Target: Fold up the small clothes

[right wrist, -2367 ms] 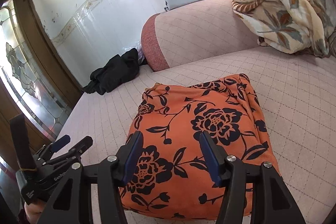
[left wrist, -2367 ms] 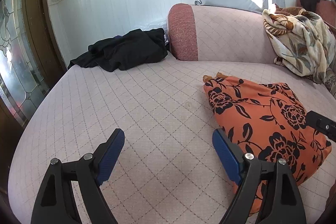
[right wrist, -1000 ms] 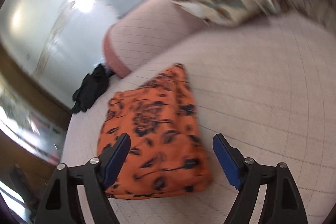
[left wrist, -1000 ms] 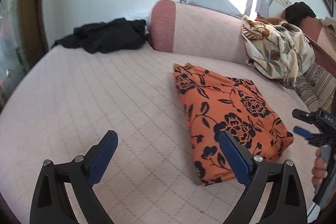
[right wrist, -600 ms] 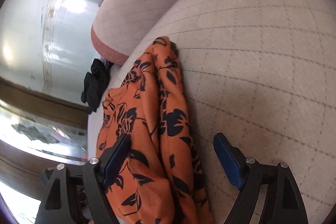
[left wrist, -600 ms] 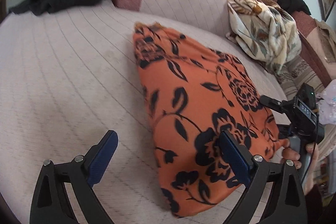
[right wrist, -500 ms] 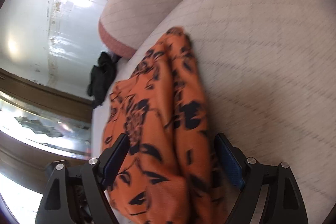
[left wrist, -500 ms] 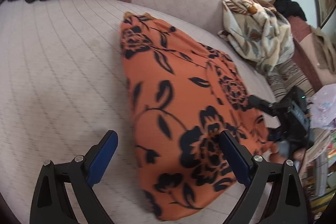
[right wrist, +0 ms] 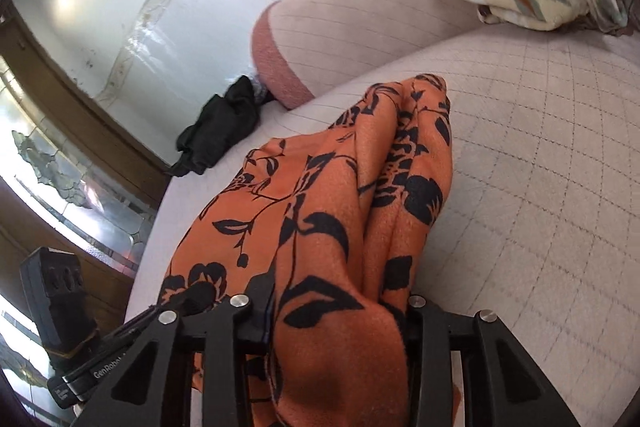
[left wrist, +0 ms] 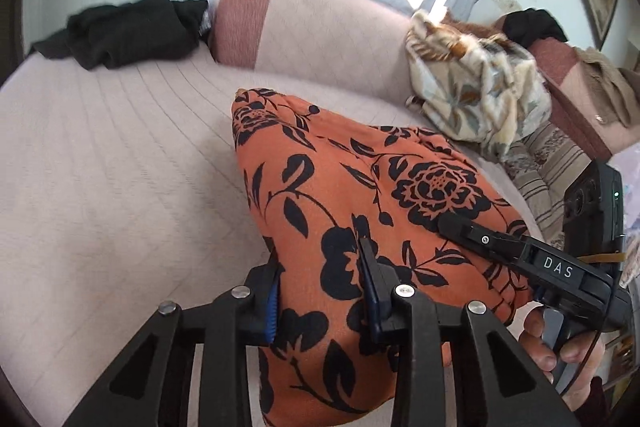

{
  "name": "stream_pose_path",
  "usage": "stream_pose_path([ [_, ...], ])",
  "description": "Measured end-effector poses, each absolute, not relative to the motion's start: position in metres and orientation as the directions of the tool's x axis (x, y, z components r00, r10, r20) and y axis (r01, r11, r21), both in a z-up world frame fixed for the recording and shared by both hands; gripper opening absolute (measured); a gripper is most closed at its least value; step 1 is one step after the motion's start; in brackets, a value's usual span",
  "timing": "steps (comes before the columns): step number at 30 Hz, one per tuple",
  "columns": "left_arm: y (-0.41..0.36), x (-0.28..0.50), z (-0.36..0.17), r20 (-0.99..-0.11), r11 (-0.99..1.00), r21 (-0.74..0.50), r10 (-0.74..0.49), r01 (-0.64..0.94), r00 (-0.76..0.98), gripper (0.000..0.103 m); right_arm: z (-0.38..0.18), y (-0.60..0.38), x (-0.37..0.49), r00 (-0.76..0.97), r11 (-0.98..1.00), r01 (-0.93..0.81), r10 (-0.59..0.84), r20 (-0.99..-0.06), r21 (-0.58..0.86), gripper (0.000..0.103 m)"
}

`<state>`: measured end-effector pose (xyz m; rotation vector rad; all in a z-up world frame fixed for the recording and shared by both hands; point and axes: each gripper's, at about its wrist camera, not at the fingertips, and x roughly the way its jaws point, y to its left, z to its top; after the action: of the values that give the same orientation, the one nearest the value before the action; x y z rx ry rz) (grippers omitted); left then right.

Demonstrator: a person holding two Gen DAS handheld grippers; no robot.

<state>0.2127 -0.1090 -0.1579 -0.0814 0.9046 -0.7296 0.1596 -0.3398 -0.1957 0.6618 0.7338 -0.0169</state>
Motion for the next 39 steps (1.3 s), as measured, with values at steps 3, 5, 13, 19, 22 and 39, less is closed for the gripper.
stream_pose_path([
  [3,-0.080,0.185,-0.143,-0.692,0.782,-0.316,-0.577,0.537,0.434,0.035,-0.184,-0.319,0.137,0.772,0.775,0.194,0.258,-0.581,0.602,0.040],
  [5,-0.064,0.163,-0.141,-0.699,0.796,-0.269,-0.548,0.542,0.459,0.035,-0.184,-0.304,0.117,0.773,0.765,0.172,0.286,-0.566,0.621,0.040],
  [13,-0.033,0.109,-0.191,-0.798,0.861,-0.082,-0.358,0.501,0.485,0.054,-0.246,-0.244,0.064,0.642,0.782,0.329,0.225,-0.733,0.529,0.058],
  [19,-0.017,0.053,-0.095,-0.589,0.886,0.144,-0.281,0.441,0.757,0.092,-0.162,-0.247,0.015,0.751,0.848,0.322,0.043,-0.659,0.421,0.064],
  [22,-0.004,0.035,-0.057,-0.538,0.906,0.108,-0.293,0.409,0.790,0.097,-0.122,-0.240,-0.011,0.793,0.877,0.285,0.011,-0.609,0.388,0.065],
  [39,0.031,-0.026,0.009,-0.466,0.969,0.075,-0.175,0.236,0.867,0.100,-0.015,-0.171,-0.101,0.882,0.949,0.220,-0.094,-0.462,0.227,0.067],
])
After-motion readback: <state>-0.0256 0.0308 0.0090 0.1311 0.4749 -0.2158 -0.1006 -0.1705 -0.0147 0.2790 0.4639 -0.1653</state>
